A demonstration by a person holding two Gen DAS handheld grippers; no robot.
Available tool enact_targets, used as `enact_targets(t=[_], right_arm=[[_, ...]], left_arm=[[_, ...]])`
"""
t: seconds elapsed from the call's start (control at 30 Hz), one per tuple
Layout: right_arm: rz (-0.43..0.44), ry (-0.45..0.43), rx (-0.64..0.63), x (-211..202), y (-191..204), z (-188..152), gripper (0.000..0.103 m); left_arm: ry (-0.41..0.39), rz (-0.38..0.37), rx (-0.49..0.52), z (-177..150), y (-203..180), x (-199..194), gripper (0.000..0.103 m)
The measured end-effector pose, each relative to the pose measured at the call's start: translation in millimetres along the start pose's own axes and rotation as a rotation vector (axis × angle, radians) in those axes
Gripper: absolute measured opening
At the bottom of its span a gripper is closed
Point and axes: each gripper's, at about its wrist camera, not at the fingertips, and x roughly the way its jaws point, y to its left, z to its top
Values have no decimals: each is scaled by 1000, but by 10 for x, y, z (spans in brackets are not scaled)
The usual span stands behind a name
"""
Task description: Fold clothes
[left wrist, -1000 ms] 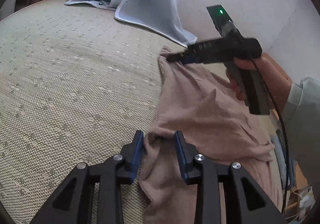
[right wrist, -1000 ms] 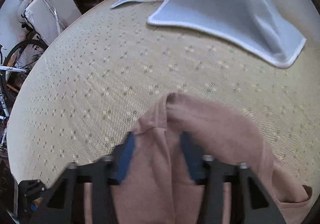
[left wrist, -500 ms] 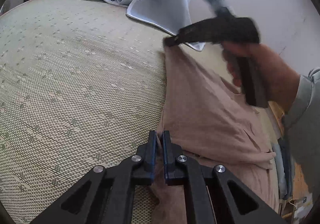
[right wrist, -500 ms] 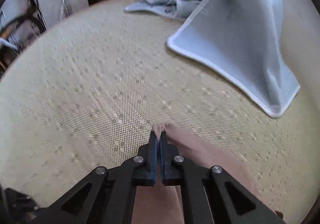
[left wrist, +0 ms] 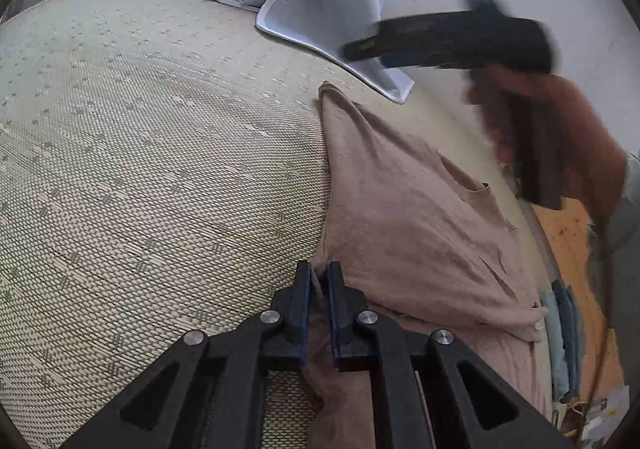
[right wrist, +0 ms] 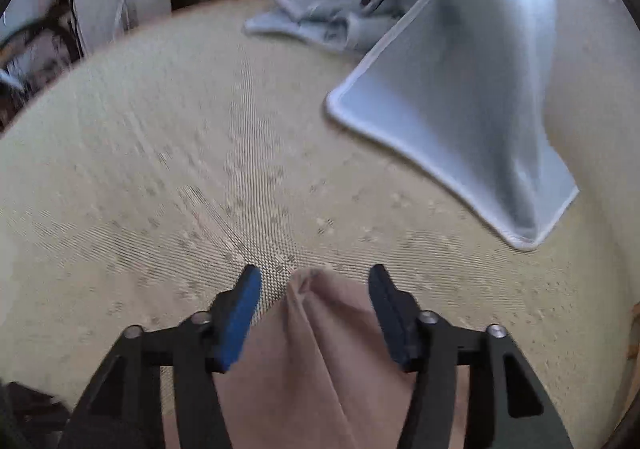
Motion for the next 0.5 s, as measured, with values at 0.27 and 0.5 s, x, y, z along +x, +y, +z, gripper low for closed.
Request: enact_targets(t=[0.27,0.5], right_arm=[[-6,-159,130,-1435,-782,-823,77],[-45,-3,244,-1914,-1661,-2425,76]], left_arm=[[-36,25,-13,33,65,-204,47],[-111,59,67,264,-260,-499,66]])
